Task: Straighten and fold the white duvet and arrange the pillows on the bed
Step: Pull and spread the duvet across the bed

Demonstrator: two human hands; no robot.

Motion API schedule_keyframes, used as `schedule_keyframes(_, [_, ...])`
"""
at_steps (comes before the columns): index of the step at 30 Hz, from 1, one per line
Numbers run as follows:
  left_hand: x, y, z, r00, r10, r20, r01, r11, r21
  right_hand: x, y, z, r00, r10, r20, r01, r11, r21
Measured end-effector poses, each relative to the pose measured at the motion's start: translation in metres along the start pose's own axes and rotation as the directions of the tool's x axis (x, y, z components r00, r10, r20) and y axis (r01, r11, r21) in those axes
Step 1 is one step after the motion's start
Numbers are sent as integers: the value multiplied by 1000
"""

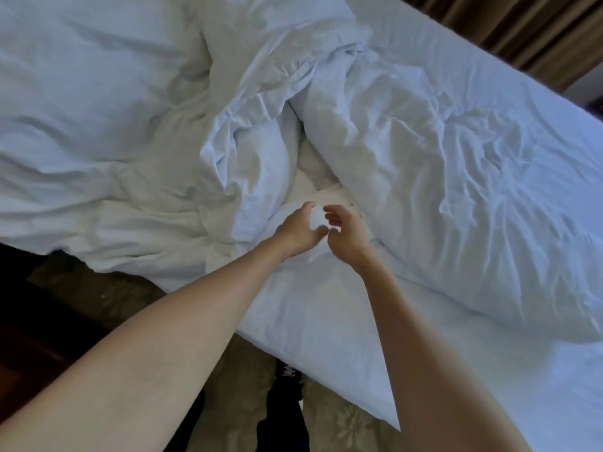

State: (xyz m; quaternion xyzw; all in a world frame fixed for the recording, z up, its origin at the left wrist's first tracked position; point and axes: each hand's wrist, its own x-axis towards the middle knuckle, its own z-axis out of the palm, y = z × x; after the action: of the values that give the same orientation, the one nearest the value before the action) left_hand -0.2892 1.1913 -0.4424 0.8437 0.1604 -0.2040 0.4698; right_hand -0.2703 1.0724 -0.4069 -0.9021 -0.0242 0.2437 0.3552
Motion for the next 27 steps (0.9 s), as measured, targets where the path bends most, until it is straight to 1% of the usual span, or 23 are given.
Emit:
schedule_keyframes(2, [30,-3,22,1000,14,10,-16,955,295,15,27,-6,996,-22,89,33,992,-124])
schedule_keyframes(3, [46,-7,31,1000,-12,10,7,922,387,22,40,-9,991,-29,132,50,986,-160])
schedule_keyframes(4, [60,-11,41,998,-55,13,43,895,445,29,51,-13,984,-46,171,78,980,-185])
schedule_keyframes(6, [79,-15,52,991,-133,-17,124,859,496,39,73,-20,970,-81,229,137,961,-239])
schedule_keyframes(8, [84,-13,54,991,-122,-57,134,848,513,48,86,-24,952,-127,277,218,920,-327])
schedule_keyframes(9, [80,-10,55,995,-90,-50,103,855,508,53,88,-25,941,-160,297,273,878,-394])
schedule_keyframes(11, [59,-4,57,999,-33,-27,42,856,516,63,82,-26,910,-230,346,396,732,-555])
schedule_keyframes(13, [21,2,57,999,37,-40,-6,801,598,72,68,-32,860,-246,446,501,573,-649])
schedule_keyframes(15, [-20,6,52,994,99,-40,-45,726,686,71,56,-41,805,-163,570,575,450,-683])
schedule_keyframes(16, [-39,7,48,993,110,-34,-53,701,711,65,51,-47,791,-101,603,588,398,-704])
schedule_keyframes(17, [-57,10,43,995,98,-25,-51,697,715,56,46,-53,785,-63,617,594,361,-719])
schedule_keyframes(19, [-82,15,33,998,58,-11,-35,737,675,33,40,-65,796,-65,602,583,348,-734])
schedule_keyframes(21, [-96,22,27,1000,11,-13,0,774,633,8,36,-77,824,-103,558,552,369,-747])
schedule_keyframes(23, [-109,31,25,999,6,-49,28,750,661,-20,42,-86,858,-102,504,487,475,-733])
schedule_keyframes(25, [-126,39,28,995,11,-96,59,720,691,-52,51,-92,875,-18,483,401,584,-706])
schedule_keyframes(27, [-153,40,37,996,-40,-81,83,764,640,-84,55,-95,866,66,496,352,624,-698])
